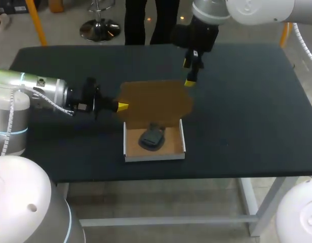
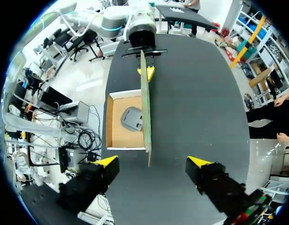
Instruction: Assemble the packaging by folding the flat box into shape, placing the metal phone stand inside, and closing the box properly
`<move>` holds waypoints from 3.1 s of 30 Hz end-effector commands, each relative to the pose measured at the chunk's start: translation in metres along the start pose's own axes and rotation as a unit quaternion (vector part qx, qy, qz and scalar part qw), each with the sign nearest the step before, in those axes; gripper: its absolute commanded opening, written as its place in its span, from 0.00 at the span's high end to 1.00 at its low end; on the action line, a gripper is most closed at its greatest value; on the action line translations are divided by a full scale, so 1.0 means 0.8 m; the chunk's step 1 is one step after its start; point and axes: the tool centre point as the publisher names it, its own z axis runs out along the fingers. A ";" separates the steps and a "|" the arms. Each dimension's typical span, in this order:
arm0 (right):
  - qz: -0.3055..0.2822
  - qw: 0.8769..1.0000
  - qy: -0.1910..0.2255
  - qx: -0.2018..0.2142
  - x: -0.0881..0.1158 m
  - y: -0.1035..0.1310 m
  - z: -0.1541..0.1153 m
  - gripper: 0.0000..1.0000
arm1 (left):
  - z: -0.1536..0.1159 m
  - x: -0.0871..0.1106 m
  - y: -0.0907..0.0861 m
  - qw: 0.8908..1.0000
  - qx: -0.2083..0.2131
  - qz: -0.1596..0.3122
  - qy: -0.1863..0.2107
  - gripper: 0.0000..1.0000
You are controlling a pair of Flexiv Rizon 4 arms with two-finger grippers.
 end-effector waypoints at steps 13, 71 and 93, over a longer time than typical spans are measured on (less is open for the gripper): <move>0.000 1.000 0.004 0.001 -0.005 0.003 -0.003 0.00 | 0.006 0.001 0.000 1.000 -0.003 0.024 0.002 1.00; -0.051 0.997 0.020 0.060 -0.021 0.120 0.049 0.57 | 0.006 0.001 0.000 1.000 -0.003 0.024 0.002 1.00; -0.055 0.996 0.007 0.066 0.031 0.113 0.055 0.58 | 0.006 0.001 0.000 1.000 -0.003 0.024 0.002 1.00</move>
